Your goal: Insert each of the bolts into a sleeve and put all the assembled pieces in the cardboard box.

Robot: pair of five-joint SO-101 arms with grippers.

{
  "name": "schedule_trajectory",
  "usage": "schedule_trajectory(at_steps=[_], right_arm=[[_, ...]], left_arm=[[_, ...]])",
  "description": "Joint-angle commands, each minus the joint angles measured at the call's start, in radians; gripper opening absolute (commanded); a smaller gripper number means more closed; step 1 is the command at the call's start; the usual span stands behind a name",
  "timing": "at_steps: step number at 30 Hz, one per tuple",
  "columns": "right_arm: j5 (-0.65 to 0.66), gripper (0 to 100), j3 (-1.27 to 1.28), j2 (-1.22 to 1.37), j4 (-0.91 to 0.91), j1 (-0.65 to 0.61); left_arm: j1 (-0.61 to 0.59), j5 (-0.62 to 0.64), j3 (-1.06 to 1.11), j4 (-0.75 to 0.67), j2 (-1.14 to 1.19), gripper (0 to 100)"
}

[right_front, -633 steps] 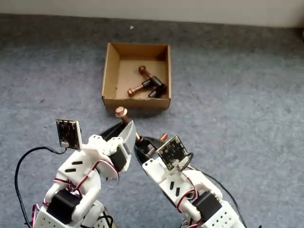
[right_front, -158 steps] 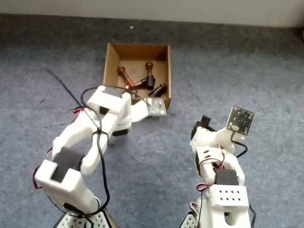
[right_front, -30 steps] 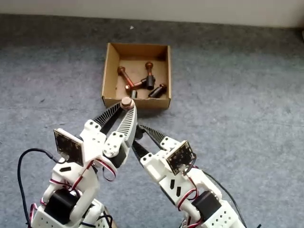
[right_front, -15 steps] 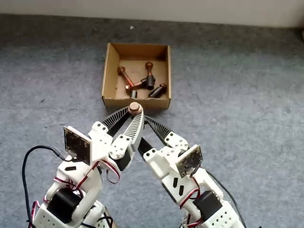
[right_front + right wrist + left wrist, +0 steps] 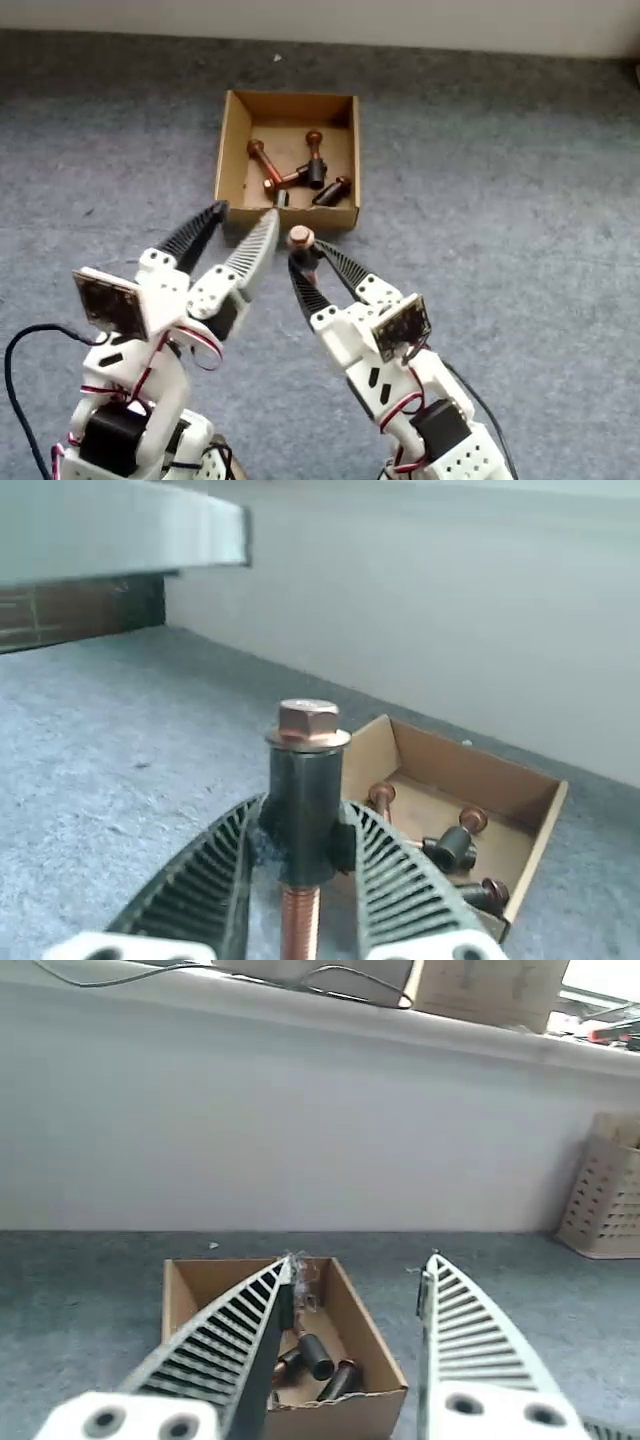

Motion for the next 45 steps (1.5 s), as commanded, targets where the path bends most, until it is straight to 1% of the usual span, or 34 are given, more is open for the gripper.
schedule_trajectory(at_steps=[1, 3, 7, 10, 13, 17, 22, 34, 38, 40, 43, 45], right_arm=[[-0.086, 0.5, 0.107, -0.019, 0.039, 0.082], [-0.155, 0.5, 0.093, -0.022, 0.042, 0.139], [-0.16, 0.5, 0.031, -0.015, 0.044, 0.239], [-0.16, 0.5, 0.012, -0.015, 0.041, 0.262], [-0.158, 0.7, -0.024, -0.012, -0.027, 0.26], [-0.089, 0.7, -0.087, 0.048, -0.09, 0.255], [-0.075, 0.7, -0.259, 0.355, -0.196, 0.255], [-0.075, 0.9, -0.716, 1.374, -0.558, 0.257], [-0.071, 1.6, -0.854, 1.655, -0.611, 0.263], [-0.075, 6.9, -0.918, 1.759, -0.599, 0.263], [-0.075, 18.3, -0.975, 1.816, -0.596, 0.257], [-0.075, 20.1, -0.977, 1.796, -0.596, 0.255]], left_arm=[[-0.119, -0.002, 0.002, 0.029, 0.002, 22], [-0.171, -0.003, 0.058, 0.046, 0.002, 22], [-0.314, -0.006, 0.208, 0.044, 0.002, 22], [-0.412, -0.098, 0.298, 0.044, 0.002, 22], [-0.42, -0.172, 0.39, 0.044, 0.002, 22], [-0.42, -0.21, 0.476, 0.048, 0.005, 22], [-0.42, -0.221, 0.475, 0.103, 0.004, 22], [-0.421, -0.221, 0.475, 0.17, 0.004, 22], [-0.424, -0.221, 0.475, 0.17, 0.004, 22], [-0.424, -0.221, 0.475, 0.17, 0.004, 22], [-0.424, -0.221, 0.475, 0.17, 0.005, 22], [-0.424, -0.221, 0.475, 0.17, 0.005, 22]])
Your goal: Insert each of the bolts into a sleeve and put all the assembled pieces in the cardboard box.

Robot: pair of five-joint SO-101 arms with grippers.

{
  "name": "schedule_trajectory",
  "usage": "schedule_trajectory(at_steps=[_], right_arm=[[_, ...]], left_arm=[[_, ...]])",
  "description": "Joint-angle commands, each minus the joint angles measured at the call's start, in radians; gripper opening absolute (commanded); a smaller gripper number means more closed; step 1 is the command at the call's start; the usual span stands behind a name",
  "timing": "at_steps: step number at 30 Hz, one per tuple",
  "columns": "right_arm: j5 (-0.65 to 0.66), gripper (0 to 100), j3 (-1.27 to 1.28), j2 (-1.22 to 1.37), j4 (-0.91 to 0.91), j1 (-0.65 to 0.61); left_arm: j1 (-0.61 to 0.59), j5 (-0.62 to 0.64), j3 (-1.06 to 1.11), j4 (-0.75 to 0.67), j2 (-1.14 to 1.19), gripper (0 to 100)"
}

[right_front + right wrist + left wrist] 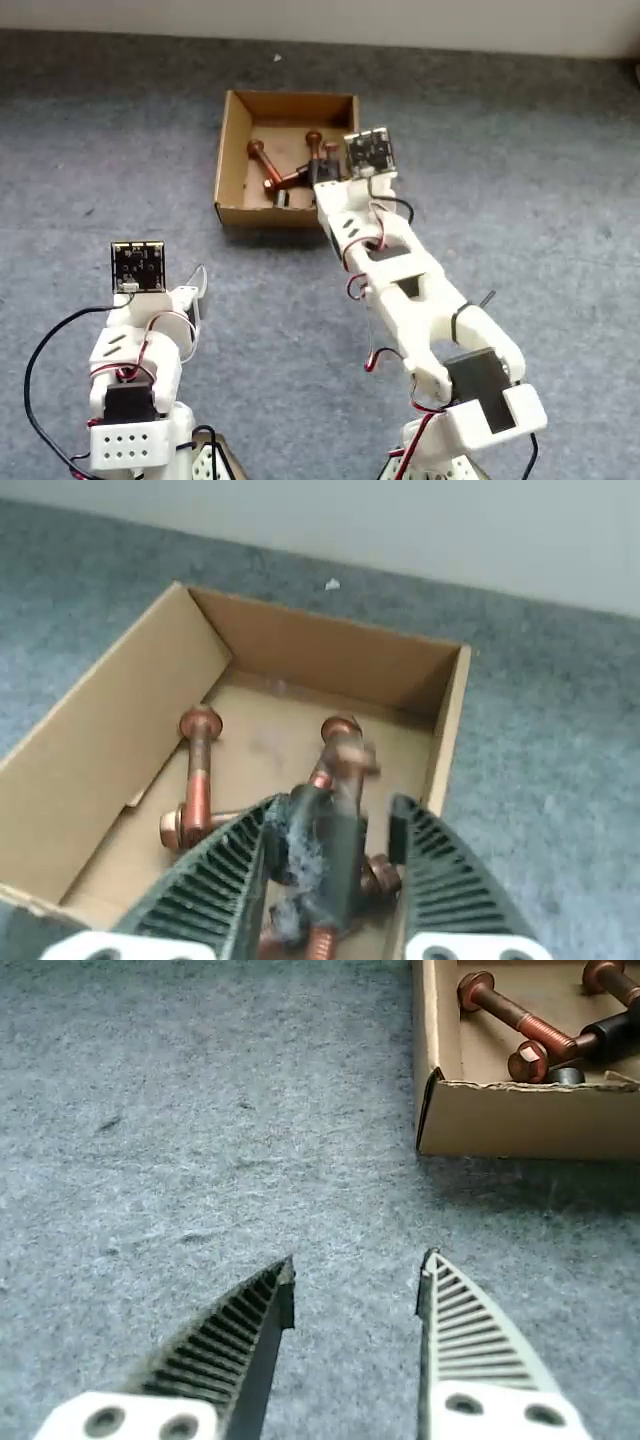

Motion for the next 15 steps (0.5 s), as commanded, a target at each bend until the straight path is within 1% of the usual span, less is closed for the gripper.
schedule_trajectory(at_steps=[1, 4, 8, 10, 15], right_arm=[[0.008, 19.5, -0.064, -0.045, -0.025, 0.007], [0.011, 13.9, 0.016, -0.156, -0.025, 0.008], [0.012, 0.0, 0.171, -0.355, -0.024, 0.008], [0.012, 1.5, 0.271, -0.45, -0.022, 0.008], [0.012, 0.4, 0.503, -0.656, -0.022, 0.013]], left_arm=[[-0.01, -0.011, 0.024, 0.002, -0.007, 22], [-0.01, -0.011, 0.024, 0.002, -0.007, 22], [-0.01, -0.011, 0.024, 0.002, -0.007, 22], [-0.01, -0.011, 0.024, 0.002, -0.007, 22], [-0.01, -0.011, 0.024, 0.002, -0.002, 22]])
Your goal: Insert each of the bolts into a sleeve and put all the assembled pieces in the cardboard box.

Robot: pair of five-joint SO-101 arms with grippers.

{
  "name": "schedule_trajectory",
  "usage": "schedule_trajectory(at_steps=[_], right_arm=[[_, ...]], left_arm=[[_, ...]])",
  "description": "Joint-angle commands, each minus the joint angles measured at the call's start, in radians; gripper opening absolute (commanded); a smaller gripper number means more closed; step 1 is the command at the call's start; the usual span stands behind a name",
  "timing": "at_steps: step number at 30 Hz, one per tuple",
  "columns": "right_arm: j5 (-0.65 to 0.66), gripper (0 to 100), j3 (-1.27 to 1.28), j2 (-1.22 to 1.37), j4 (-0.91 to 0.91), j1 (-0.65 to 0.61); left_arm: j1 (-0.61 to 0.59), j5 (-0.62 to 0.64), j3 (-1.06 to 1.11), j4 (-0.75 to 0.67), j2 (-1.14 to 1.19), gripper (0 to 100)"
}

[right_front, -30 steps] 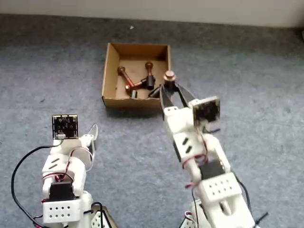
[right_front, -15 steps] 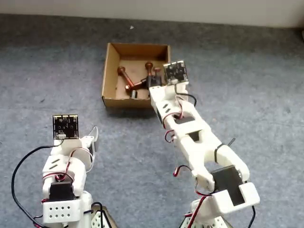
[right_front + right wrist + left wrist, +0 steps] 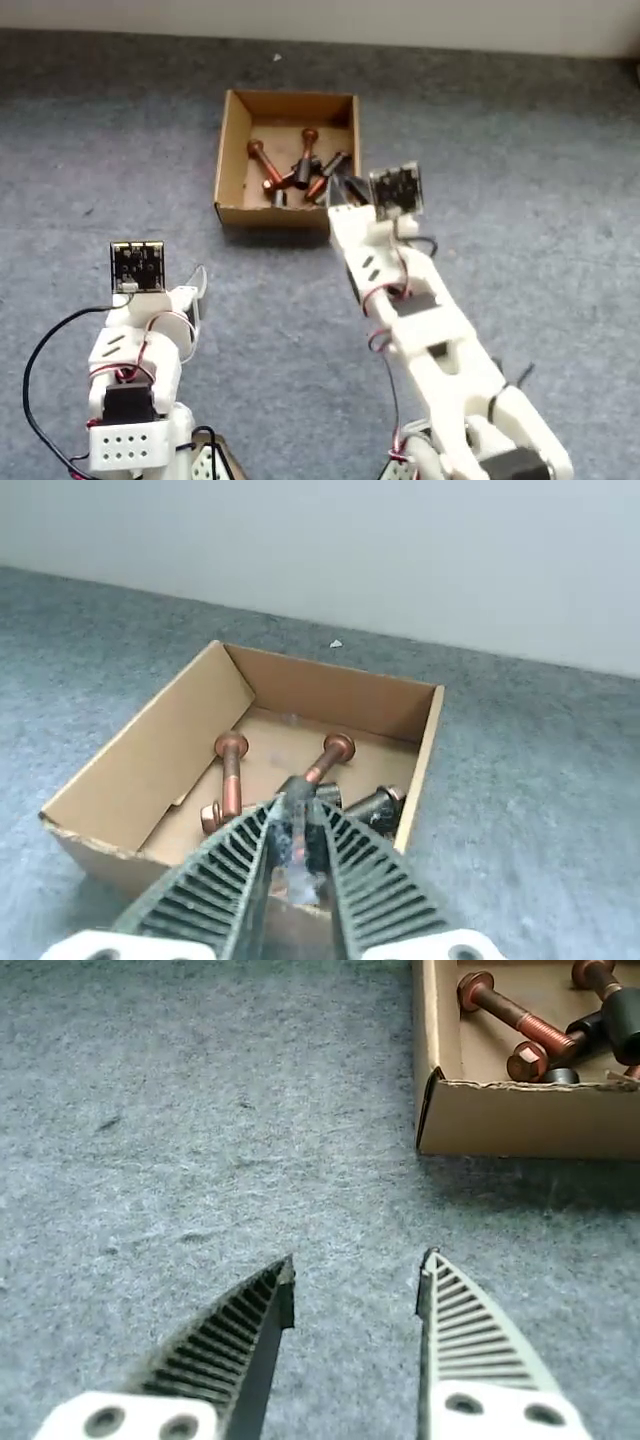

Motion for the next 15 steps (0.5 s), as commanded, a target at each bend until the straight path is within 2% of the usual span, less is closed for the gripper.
schedule_trajectory(at_steps=[1, 15], right_arm=[[0.012, 0.4, 0.128, -0.171, -0.016, 0.015], [0.014, 0.4, 0.587, -0.611, -0.012, 0.016]], left_arm=[[-0.01, -0.011, 0.024, 0.002, -0.002, 22], [-0.007, -0.011, 0.025, 0.002, -0.001, 22]])
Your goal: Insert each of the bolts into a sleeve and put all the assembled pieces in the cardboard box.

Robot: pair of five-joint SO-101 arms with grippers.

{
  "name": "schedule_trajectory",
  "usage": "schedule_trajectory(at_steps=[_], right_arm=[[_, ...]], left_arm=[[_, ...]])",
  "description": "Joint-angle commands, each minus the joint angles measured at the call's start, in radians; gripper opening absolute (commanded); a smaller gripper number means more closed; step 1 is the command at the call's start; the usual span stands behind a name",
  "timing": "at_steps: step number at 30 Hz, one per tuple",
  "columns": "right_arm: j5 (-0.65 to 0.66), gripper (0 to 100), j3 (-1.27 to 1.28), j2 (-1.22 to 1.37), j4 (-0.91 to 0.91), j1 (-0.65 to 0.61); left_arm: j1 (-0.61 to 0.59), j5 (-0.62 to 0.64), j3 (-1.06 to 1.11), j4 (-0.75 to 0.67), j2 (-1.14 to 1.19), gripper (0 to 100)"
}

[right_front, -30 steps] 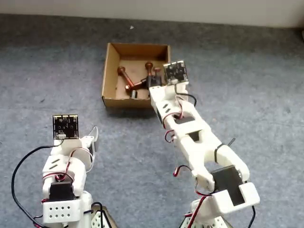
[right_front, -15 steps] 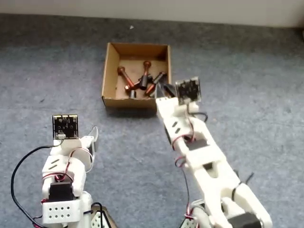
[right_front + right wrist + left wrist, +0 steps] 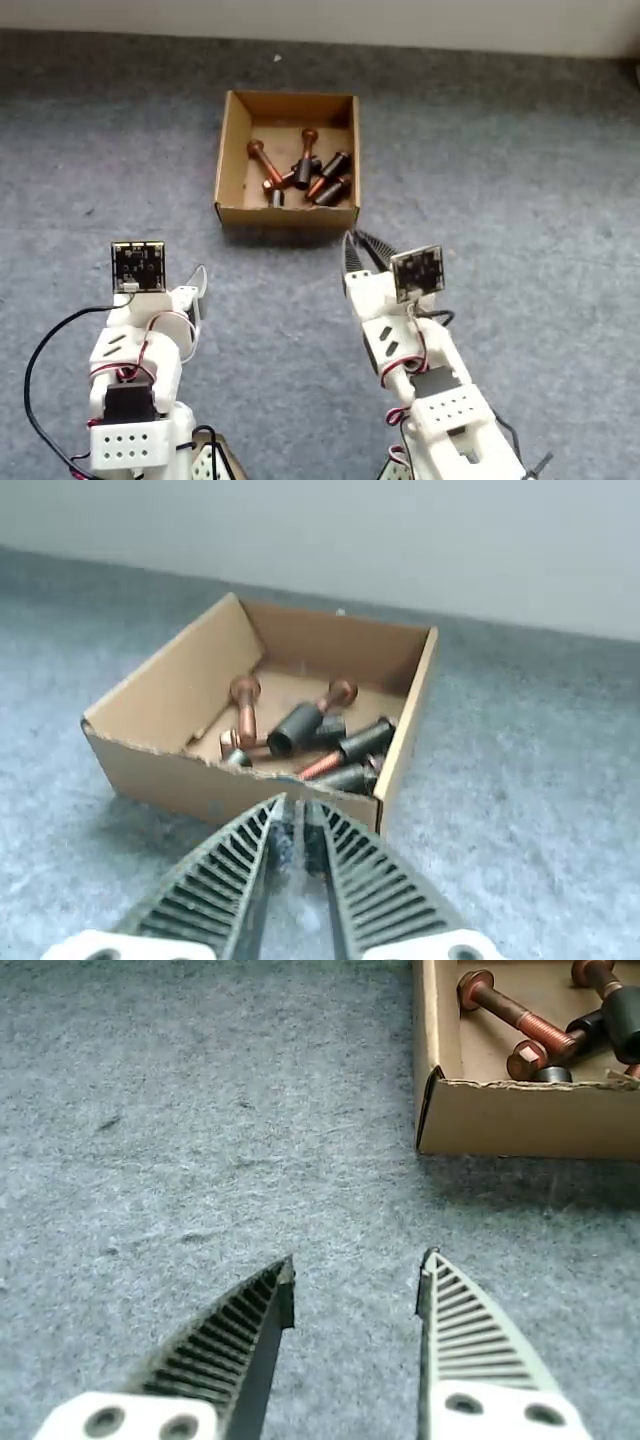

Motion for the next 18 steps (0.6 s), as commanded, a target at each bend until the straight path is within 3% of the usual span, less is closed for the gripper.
schedule_trajectory(at_steps=[1, 9, 18], right_arm=[[0.012, 0.4, 0.124, -0.114, 0.025, 0.024], [0.009, 0.4, 0.145, -0.343, 0.311, 0.131], [0.006, 0.4, 0.143, -0.605, 0.791, 0.162]], left_arm=[[-0.007, -0.011, 0.025, 0.002, -0.001, 22], [-0.007, -0.011, 0.025, 0.002, -0.001, 22], [-0.007, -0.011, 0.025, 0.002, -0.001, 22]])
